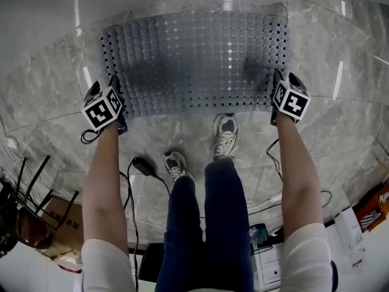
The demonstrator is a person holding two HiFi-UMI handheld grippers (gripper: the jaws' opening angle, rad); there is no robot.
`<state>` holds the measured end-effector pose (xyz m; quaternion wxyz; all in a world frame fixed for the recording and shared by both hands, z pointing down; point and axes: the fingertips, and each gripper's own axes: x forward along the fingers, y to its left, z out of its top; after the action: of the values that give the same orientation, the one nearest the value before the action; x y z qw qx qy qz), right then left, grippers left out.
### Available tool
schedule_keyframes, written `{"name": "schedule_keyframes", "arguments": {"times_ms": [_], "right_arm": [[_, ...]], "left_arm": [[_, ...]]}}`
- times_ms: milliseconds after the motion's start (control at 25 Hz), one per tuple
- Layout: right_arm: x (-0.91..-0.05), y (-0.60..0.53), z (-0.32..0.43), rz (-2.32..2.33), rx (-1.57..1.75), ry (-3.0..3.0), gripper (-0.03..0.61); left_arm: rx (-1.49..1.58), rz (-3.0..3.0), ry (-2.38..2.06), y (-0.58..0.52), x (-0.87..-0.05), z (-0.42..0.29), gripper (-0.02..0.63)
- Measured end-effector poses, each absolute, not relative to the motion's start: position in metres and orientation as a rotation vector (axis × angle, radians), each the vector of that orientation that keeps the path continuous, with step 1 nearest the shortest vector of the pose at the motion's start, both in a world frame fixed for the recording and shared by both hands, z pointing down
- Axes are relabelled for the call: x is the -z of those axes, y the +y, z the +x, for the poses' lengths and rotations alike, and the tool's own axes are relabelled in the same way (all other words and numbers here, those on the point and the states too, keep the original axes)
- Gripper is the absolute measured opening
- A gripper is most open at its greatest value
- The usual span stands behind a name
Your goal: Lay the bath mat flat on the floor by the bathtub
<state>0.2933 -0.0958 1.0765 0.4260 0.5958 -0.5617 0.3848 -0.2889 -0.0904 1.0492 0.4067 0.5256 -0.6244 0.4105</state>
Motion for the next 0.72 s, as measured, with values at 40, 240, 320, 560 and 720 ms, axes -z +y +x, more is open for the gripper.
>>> {"name": "schedule_keyframes", "arguments": {"times_ms": [40,240,320,560,720], "right_arm": [[-1.073,-0.097,0.291,1.481,-0.96,-1.408,0.197],[-1.061,-0.099,0.278,1.448,-0.975,-1.428,0.141],[-1.056,-0.098,0.274,1.432,-0.99,-1.434,0.115],[-1.041,-0.1,0.268,1.4,-0.983,-1.471,0.054],[-1.03,-0.099,0.264,1.397,-1.024,-1.484,0.041]], "left_arm": [[-1.009,1.319,-1.573,-0.091,-1.046,-0.286,0.279],[-0.925,1.305,-1.537,-0.094,-1.035,-0.273,0.279],[-0.923,1.31,-1.52,-0.094,-1.031,-0.268,0.279],[-0.953,1.319,-1.442,-0.089,-1.02,-0.25,0.248],[-0.971,1.346,-1.41,-0.087,-1.008,-0.243,0.062]]}}
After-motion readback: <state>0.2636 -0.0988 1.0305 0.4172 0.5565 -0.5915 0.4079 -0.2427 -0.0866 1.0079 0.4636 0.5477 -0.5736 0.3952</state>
